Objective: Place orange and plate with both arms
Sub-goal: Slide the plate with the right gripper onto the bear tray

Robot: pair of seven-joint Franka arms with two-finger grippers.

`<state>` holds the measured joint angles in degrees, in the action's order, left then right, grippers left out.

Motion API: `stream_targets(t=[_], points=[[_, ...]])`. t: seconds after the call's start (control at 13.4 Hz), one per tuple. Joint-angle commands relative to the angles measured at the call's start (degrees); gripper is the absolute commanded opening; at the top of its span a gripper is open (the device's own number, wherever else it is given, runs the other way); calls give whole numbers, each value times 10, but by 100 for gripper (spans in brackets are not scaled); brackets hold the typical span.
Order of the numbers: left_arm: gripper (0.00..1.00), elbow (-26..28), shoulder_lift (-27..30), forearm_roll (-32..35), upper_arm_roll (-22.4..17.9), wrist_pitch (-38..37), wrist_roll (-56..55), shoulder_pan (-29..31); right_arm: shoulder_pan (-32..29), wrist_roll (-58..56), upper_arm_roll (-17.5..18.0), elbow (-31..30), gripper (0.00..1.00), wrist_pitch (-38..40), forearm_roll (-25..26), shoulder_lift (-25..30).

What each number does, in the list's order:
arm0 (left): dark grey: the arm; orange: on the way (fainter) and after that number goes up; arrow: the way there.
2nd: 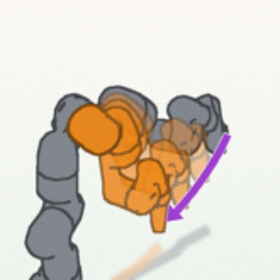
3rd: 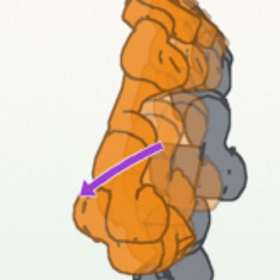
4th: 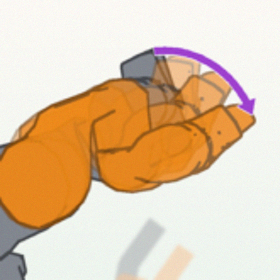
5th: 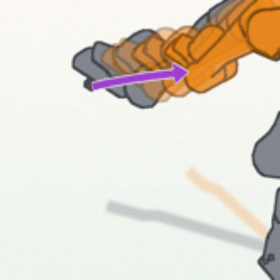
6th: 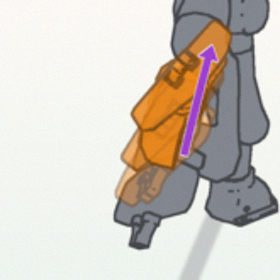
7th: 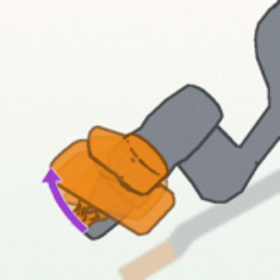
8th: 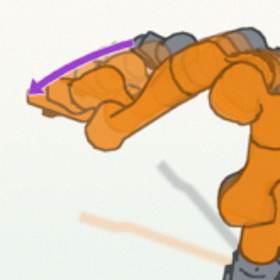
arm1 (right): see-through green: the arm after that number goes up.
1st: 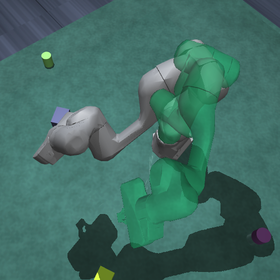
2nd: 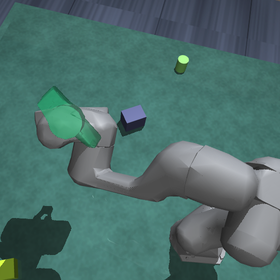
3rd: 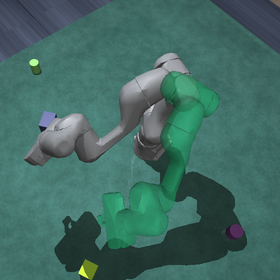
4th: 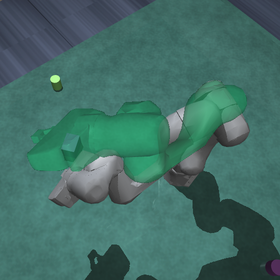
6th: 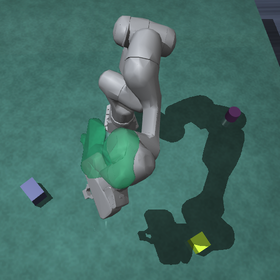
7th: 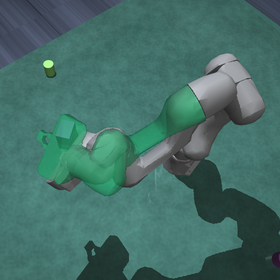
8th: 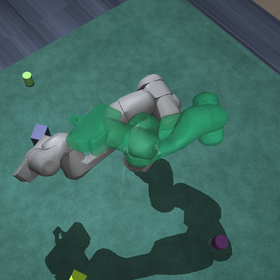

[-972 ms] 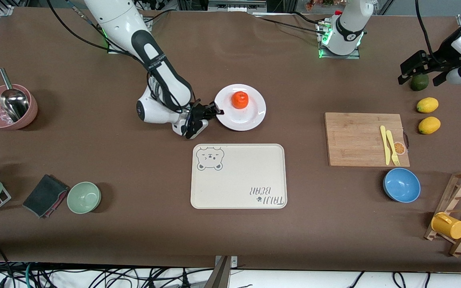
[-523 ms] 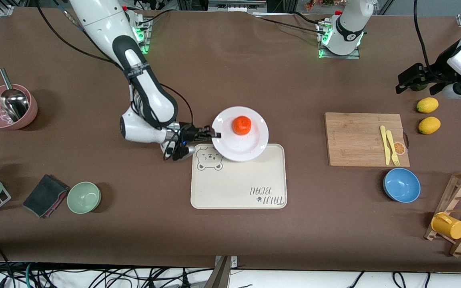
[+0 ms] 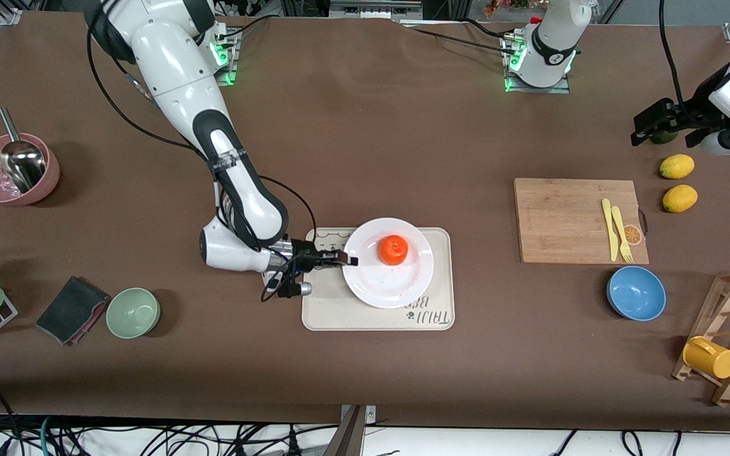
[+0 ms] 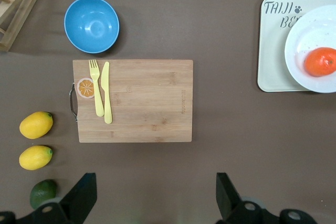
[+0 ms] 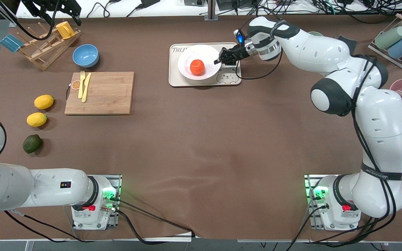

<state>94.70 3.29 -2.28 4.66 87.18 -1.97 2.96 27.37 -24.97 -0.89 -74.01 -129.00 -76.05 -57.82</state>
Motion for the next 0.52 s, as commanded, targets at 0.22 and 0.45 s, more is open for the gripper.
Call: stream_targets(t=[0.22,0.45], points=[[100,-13,-3,11,-3,-13,12,-2,3,-3,3,76,35,-19,24,-46],[100,-15,-4,12,-4,-10,12,-5,0,-2,0,70,100,-5,159,-21]])
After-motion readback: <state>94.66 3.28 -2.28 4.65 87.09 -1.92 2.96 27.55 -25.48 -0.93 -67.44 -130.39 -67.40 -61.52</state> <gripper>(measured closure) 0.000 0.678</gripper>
